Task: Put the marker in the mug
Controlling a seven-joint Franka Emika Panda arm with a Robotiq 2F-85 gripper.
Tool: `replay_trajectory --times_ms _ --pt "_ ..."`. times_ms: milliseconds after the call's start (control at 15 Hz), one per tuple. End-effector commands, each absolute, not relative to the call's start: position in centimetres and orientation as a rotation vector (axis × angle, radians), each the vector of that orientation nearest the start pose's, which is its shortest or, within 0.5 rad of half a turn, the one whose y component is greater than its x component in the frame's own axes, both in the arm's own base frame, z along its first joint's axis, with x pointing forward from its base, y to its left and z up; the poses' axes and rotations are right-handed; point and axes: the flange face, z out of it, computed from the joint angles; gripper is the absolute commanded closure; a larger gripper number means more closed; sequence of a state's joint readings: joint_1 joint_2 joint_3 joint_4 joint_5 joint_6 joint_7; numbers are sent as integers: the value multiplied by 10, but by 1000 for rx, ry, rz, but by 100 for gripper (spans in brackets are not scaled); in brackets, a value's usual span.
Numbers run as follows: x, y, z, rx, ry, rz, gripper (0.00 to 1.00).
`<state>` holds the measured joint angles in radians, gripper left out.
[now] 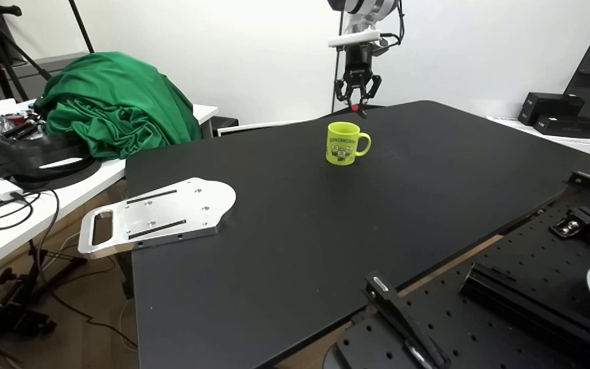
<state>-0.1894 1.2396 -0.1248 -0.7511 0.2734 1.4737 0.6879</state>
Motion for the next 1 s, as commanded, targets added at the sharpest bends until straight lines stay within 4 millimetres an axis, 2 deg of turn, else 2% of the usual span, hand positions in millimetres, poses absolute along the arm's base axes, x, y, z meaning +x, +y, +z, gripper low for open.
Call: replay_trajectory --times_ms 0,267,600,933 --pt "722 -157 164 -2490 1471 891 94" --pt "721 -147 174 -2364 1497 965 94" --pt "716 -126 168 -2222 1503 1119 94" --pt "718 -108 170 -2169 1503 1169 94"
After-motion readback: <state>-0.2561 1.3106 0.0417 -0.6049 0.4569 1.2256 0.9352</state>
